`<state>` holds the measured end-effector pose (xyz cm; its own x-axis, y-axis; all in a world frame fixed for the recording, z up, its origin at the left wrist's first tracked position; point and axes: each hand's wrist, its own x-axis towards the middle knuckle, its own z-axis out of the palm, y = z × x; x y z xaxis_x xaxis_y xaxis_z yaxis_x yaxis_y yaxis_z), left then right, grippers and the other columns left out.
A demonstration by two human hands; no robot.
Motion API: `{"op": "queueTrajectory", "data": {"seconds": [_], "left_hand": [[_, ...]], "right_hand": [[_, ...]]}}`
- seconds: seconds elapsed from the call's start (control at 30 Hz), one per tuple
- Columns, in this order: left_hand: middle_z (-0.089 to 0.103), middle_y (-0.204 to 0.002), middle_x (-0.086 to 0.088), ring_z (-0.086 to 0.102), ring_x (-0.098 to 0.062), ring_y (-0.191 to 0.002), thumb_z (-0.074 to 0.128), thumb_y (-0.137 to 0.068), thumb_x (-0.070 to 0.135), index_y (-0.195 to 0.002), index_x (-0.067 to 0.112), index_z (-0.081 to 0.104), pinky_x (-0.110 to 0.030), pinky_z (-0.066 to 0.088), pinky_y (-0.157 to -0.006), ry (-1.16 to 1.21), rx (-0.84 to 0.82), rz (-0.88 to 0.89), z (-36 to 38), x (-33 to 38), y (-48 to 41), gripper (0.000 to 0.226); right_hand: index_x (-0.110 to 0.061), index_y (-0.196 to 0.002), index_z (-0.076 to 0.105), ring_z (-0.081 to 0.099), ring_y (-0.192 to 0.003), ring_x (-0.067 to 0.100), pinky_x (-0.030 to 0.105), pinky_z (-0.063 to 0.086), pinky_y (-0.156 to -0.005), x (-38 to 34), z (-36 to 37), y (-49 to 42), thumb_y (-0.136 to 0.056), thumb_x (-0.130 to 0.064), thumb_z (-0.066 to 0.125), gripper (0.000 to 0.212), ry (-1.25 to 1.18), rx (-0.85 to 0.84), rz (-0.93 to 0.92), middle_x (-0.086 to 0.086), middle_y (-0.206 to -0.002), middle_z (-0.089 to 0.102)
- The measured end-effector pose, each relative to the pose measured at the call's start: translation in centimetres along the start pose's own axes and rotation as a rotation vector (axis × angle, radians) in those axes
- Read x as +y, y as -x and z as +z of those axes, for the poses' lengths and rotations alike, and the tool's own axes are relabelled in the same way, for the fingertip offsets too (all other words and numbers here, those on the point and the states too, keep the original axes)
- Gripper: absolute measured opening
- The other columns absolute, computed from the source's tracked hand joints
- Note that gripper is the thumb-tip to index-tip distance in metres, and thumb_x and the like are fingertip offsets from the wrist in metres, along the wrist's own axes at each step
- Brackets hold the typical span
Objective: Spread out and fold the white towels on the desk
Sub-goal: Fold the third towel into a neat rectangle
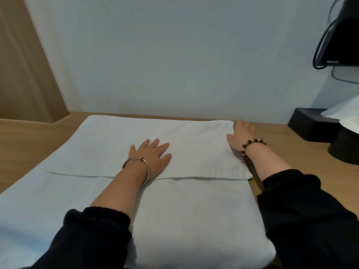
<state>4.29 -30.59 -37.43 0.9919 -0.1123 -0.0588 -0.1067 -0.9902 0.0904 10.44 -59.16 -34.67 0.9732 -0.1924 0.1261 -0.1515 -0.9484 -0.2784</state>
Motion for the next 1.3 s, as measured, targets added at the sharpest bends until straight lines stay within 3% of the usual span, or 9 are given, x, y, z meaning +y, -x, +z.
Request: {"op": "queueTrajectory", "data": {"seconds": [0.13,0.23,0.3,0.37,0.57,0.83,1.07,1.17,1.3], "left_hand": [[0.031,-0.150,0.009,0.015,-0.016,-0.143,0.030,-0.096,0.048,-0.137,0.034,0.041,-0.048,0.010,-0.115,0.061,0.110,-0.011,-0.8,0.4,0.4,0.044],[0.051,-0.136,0.007,0.031,-0.017,-0.136,0.057,-0.089,0.045,-0.124,0.026,0.059,-0.025,0.019,-0.111,0.265,0.309,0.264,-1.1,1.5,1.7,0.040],[0.054,-0.131,0.004,0.037,-0.014,-0.130,0.075,-0.076,0.041,-0.120,0.022,0.063,-0.010,0.019,-0.103,0.416,0.256,0.461,-1.3,2.9,3.2,0.050],[0.054,-0.127,0.003,0.042,-0.011,-0.122,0.080,-0.069,0.039,-0.119,0.021,0.064,-0.014,0.027,-0.102,0.379,0.196,0.550,-1.3,3.9,4.0,0.055],[0.066,-0.092,0.003,0.058,-0.013,-0.089,0.072,-0.077,0.018,-0.088,0.018,0.076,-0.032,0.045,-0.083,0.370,0.292,0.568,-1.6,4.4,4.7,0.011],[0.059,-0.082,0.002,0.052,-0.007,-0.069,0.059,-0.070,-0.002,-0.074,0.014,0.073,-0.024,0.043,-0.070,0.386,0.229,0.523,-2.0,3.9,4.2,0.022],[0.051,-0.070,0.010,0.047,0.000,-0.062,0.061,-0.071,0.003,-0.071,0.019,0.066,-0.015,0.038,-0.062,0.397,0.146,0.491,-1.6,3.6,3.7,0.016],[0.054,-0.083,0.009,0.048,-0.004,-0.076,0.060,-0.071,0.018,-0.082,0.018,0.066,-0.021,0.039,-0.071,0.397,0.111,0.480,-1.7,3.5,3.8,0.013],[0.024,-0.152,0.003,0.023,-0.016,-0.136,0.042,-0.071,0.040,-0.143,0.031,0.032,-0.035,0.023,-0.110,0.102,0.042,0.427,-1.3,3.0,3.7,0.073]], "right_hand": [[-0.011,-0.144,0.025,0.024,-0.136,0.032,0.050,0.028,-0.109,-1.2,1.0,3.9,-0.098,-0.039,0.029,0.054,0.193,-0.239,-0.184,0.012,-0.150,0.024],[-0.014,-0.148,0.014,0.009,-0.143,0.025,0.053,0.016,-0.113,-1.2,1.9,5.2,-0.100,-0.039,0.020,0.055,0.177,-0.278,-0.177,0.006,-0.156,0.011],[-0.016,-0.150,0.011,0.003,-0.145,0.023,0.053,0.011,-0.114,-1.1,2.0,5.2,-0.100,-0.041,0.018,0.057,0.154,-0.275,-0.171,0.003,-0.159,0.004],[-0.016,-0.150,0.012,0.004,-0.145,0.023,0.053,0.011,-0.114,-1.0,2.1,5.2,-0.100,-0.043,0.018,0.058,0.136,-0.265,-0.170,0.003,-0.159,0.004],[-0.007,-0.143,0.031,0.023,-0.138,0.028,0.045,0.024,-0.111,-1.1,1.1,4.9,-0.102,-0.036,0.025,0.051,0.004,-0.281,-0.225,0.012,-0.150,0.028],[-0.003,-0.117,0.053,0.055,-0.104,0.029,0.036,0.046,-0.083,0.4,-1.4,4.7,-0.089,-0.028,0.060,0.039,-0.177,-0.066,-0.005,0.013,-0.118,0.058],[-0.005,-0.121,0.050,0.053,-0.112,0.028,0.032,0.043,-0.084,0.0,-2.5,5.9,-0.089,-0.019,0.061,0.037,0.029,-0.169,-0.019,0.013,-0.124,0.055],[-0.019,-0.141,0.033,0.027,-0.137,0.027,0.040,0.027,-0.108,-0.8,-1.1,6.3,-0.089,-0.030,0.060,0.060,0.094,0.020,-0.277,0.008,-0.149,0.029],[-0.028,-0.152,0.003,-0.006,-0.146,0.019,0.048,-0.001,-0.116,-3.1,3.0,7.6,-0.097,-0.055,0.018,0.062,0.173,-0.292,-0.422,-0.001,-0.160,-0.006]]}}
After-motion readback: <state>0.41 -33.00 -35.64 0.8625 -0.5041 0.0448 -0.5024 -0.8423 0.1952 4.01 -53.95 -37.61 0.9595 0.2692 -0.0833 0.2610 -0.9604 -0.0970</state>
